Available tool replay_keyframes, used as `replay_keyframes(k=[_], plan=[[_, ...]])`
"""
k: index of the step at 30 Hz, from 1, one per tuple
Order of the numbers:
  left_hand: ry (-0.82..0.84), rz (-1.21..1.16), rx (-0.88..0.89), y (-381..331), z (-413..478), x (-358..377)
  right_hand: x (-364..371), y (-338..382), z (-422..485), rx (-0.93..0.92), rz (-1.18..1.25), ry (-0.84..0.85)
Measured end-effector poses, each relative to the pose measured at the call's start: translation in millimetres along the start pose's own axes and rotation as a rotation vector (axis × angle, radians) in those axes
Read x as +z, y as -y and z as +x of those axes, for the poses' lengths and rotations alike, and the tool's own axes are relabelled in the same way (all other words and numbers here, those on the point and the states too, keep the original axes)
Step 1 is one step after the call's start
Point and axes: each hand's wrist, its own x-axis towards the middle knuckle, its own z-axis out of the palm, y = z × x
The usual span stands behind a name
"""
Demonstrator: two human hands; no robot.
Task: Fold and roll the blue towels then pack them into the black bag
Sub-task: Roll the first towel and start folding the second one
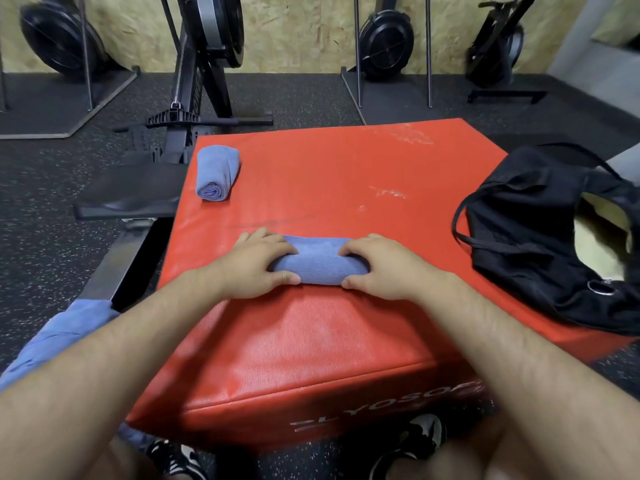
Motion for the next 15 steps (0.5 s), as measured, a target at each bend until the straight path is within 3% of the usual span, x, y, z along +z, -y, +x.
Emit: replay_keyframes(k=[4,11,15], plan=[[0.14,-0.15,-0.038,-4,-3,-8,-4,-2,-6,0.055,0.218,0.117],[-0.215,-0.009,0.19,-22,-6,-10,-4,-2,5,-0.008,0.118,0.014],[-0.193,0.107,0.176,-19,1,-6,-5,7,6,-0.104,0.027,-0.155]])
